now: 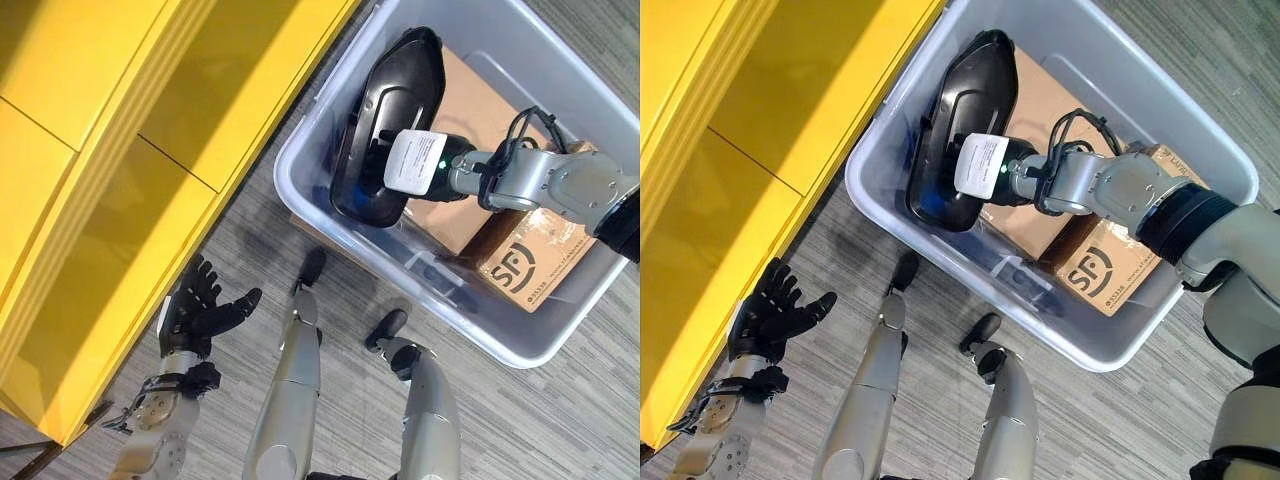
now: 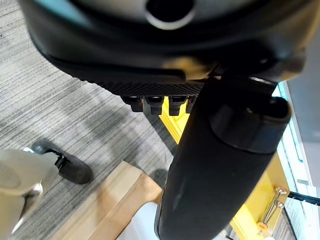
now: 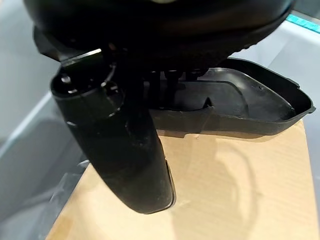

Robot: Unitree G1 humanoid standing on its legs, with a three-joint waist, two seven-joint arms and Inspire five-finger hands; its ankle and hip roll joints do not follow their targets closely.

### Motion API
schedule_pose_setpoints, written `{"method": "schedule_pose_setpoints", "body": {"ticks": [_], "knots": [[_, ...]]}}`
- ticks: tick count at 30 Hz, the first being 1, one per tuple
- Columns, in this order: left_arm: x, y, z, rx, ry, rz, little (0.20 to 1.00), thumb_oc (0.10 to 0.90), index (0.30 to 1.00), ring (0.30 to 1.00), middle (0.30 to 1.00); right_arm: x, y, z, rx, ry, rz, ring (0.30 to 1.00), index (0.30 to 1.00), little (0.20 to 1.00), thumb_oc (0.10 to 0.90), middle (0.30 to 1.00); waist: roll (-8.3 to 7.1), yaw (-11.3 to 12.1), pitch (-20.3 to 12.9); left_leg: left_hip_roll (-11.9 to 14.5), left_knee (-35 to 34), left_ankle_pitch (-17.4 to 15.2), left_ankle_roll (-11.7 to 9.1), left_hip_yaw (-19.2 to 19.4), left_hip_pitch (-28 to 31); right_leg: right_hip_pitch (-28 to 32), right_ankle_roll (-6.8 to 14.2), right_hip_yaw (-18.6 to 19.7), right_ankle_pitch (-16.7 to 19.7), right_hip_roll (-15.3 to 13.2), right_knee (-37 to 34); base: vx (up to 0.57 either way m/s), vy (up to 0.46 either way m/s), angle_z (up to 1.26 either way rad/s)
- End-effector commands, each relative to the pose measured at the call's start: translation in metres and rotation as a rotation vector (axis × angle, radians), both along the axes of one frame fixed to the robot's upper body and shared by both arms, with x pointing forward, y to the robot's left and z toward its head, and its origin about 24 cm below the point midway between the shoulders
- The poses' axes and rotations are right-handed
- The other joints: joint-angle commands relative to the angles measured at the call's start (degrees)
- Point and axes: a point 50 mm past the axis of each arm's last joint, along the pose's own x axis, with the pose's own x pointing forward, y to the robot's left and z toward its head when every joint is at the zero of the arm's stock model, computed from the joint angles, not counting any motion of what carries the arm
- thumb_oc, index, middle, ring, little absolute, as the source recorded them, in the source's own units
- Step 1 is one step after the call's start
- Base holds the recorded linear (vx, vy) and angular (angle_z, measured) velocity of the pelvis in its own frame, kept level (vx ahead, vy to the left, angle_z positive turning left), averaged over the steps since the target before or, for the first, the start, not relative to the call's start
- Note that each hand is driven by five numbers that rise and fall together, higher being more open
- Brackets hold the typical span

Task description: Move parts from the plastic box to the shelf.

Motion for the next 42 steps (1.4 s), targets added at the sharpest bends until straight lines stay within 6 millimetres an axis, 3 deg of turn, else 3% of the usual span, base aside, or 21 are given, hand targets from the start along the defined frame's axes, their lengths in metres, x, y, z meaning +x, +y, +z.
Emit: {"method": "schedule_pose_setpoints", "body": {"ticks": [1,7,8,9,10,13,22,25,27,28,31,40,42], "knots": [[-0.009,0.01,0.028,0.071,-0.143,0.026,1.0,0.9,1.0,1.0,1.0,0.006,-0.024,0.033,0.004,-0.13,-0.101,1.0,1.0,1.0,0.9,1.0,3.05,2.23,-0.09,1.5,10.25,-13.98,2.75,6.55,1.36,4.7,5.85,5.03,2.22,0.94,0.25,0.01,-0.015,0.12],[-0.008,0.01,0.027,0.067,-0.143,0.027,1.0,0.9,1.0,1.0,1.0,0.013,-0.047,0.024,0.003,-0.133,-0.187,1.0,1.0,1.0,0.9,1.0,5.04,2.23,-0.09,0.92,12.74,-14.7,2.9,6.6,-0.61,2.07,5.47,5.98,1.14,0.04,3.33,0.01,0.001,0.03],[-0.008,0.01,0.025,0.062,-0.138,0.028,1.0,0.9,1.0,1.0,1.0,0.013,-0.051,0.022,0.004,-0.131,-0.202,0.778,0.778,0.778,0.741,0.778,5.37,2.1,-0.09,0.79,13.12,-14.84,2.97,6.73,-0.69,1.71,5.5,6.2,1.12,-0.19,3.88,0.0,0.0,0.0],[-0.008,0.008,0.024,0.055,-0.135,0.025,1.0,0.9,1.0,1.0,1.0,0.014,-0.052,0.02,0.006,-0.124,-0.208,0.5,0.5,0.5,0.543,0.5,5.54,2.08,-0.09,0.73,13.33,-14.89,3.03,6.73,-0.8,1.62,5.51,6.33,1.19,-0.23,4.05,0.01,0.002,0.03],[-0.008,0.005,0.02,0.029,-0.132,0.026,1.0,0.9,1.0,1.0,1.0,0.015,-0.054,0.018,0.04,-0.116,-0.221,0.3,0.3,0.3,0.4,0.3,6.54,1.5,-0.09,0.71,13.32,-14.92,3.16,6.75,-0.72,1.51,5.56,6.46,1.27,-0.29,4.13,0.01,0.007,0.04],[-0.008,-0.002,0.013,-0.005,-0.12,0.026,1.0,0.9,1.0,1.0,1.0,0.014,-0.055,0.024,0.105,-0.125,-0.216,0.3,0.3,0.3,0.4,0.3,7.67,0.5,-0.09,0.68,12.96,-14.89,3.31,6.91,-0.1,2.06,5.62,6.57,1.33,-0.45,4.01,0.0,0.003,0.01],[-0.002,-0.009,0.009,-0.02,-0.115,0.008,1.0,0.9,1.0,1.0,1.0,0.006,-0.028,0.027,0.177,-0.097,-0.079,0.3,0.3,0.3,0.4,0.3,7.21,-0.51,-0.09,1.2,9.32,-14.25,3.26,7.54,6.54,7.8,6.04,6.09,2.63,-0.17,0.71,0.0,0.014,-0.01],[0.004,-0.013,0.007,-0.023,-0.111,-0.004,1.0,0.9,1.0,1.0,1.0,-0.006,-0.009,0.035,0.24,-0.072,0.029,0.3,0.3,0.3,0.4,0.3,6.99,-1.19,-0.09,1.64,4.91,-12.75,3.13,7.87,12.49,13.53,6.37,5.34,4.35,0.32,-3.78,0.01,0.031,-0.02],[0.005,-0.015,0.007,-0.026,-0.111,-0.011,1.0,0.9,1.0,1.0,1.0,-0.007,-0.009,0.033,0.26,-0.062,0.037,0.3,0.3,0.3,0.4,0.3,7.16,-1.28,-0.09,1.72,3.85,-12.49,3.15,7.93,14.15,14.88,6.48,5.14,4.79,0.35,-4.7,-0.02,0.039,-0.07],[0.008,-0.019,0.006,-0.038,-0.112,-0.015,1.0,0.9,1.0,1.0,1.0,-0.015,-0.006,0.041,0.303,-0.059,0.077,0.3,0.3,0.3,0.4,0.3,7.59,-1.87,-0.09,2.07,1.35,-9.95,3.29,8.36,16.54,17.68,5.98,4.2,7.18,0.74,-7.89,-0.05,0.062,-0.07],[0.012,-0.022,0.005,-0.05,-0.117,-0.022,1.0,0.9,1.0,1.0,1.0,-0.025,-0.006,0.044,0.354,-0.043,0.125,0.3,0.3,0.3,0.4,0.3,7.18,-2.67,-0.16,2.67,-0.96,-9.22,3.26,8.56,21.44,22.97,6.16,3.88,8.17,1.17,-12.0,0.03,0.044,-0.12],[0.007,-0.011,0.0,-0.03,-0.091,-0.024,1.0,0.9,1.0,1.0,1.0,-0.054,-0.021,0.042,0.483,0.017,0.18,0.3,0.3,0.3,0.4,0.3,4.56,-4.84,-7.8,4.65,-6.78,-8.28,2.85,9.97,31.11,34.3,7.18,3.01,11.61,2.44,-24.73,0.09,0.014,-0.23],[0.005,-0.007,0.013,0.081,-0.122,-0.055,1.0,0.9,1.0,1.0,1.0,-0.069,-0.028,0.043,0.57,0.041,0.207,0.3,0.3,0.3,0.4,0.3,3.75,-6.5,-12.45,5.09,-9.85,-7.64,2.58,11.19,35.22,38.77,7.8,3.34,13.88,3.56,-31.02,0.21,0.012,-0.16]]}}
